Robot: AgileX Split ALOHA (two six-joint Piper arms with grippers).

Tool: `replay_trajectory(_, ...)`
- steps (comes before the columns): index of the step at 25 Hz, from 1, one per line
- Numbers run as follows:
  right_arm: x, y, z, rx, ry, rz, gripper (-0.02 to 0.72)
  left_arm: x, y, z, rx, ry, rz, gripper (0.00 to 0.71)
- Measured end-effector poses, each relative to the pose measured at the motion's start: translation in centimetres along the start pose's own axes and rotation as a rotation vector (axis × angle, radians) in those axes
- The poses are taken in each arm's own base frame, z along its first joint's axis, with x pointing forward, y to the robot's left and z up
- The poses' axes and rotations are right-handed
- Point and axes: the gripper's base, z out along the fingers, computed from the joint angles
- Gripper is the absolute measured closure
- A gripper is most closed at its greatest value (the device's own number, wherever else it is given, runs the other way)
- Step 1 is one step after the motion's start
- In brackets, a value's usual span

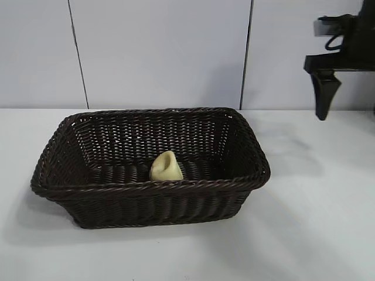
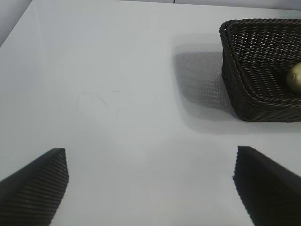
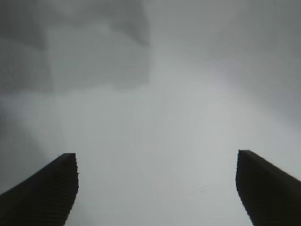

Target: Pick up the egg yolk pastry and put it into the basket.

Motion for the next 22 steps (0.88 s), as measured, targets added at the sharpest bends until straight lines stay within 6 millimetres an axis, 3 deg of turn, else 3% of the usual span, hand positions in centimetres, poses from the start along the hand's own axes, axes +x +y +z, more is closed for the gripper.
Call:
replay_trajectory(5, 0.6, -1.1, -0.2, 0.011, 0.006, 0.022, 0.05, 0.0, 0.0, 0.0, 0.0, 0.0, 0.0, 0.022)
replay_trajectory(9, 2.8, -1.1, -0.9, 0.006, 0.023, 0.022, 0.05, 0.0, 0.0, 0.0, 0.0, 0.0, 0.0, 0.022)
replay_trajectory(18, 12.9, -1.3, -4.7, -0.014, -0.005, 0.031, 0.05, 0.0, 0.0, 0.0, 0.0, 0.0, 0.0, 0.022)
replay_trajectory(22, 18.2, -1.3, -5.1, -0.018, -0.028, 0.033, 0.05, 0.0, 0.0, 0.0, 0.0, 0.0, 0.0, 0.022)
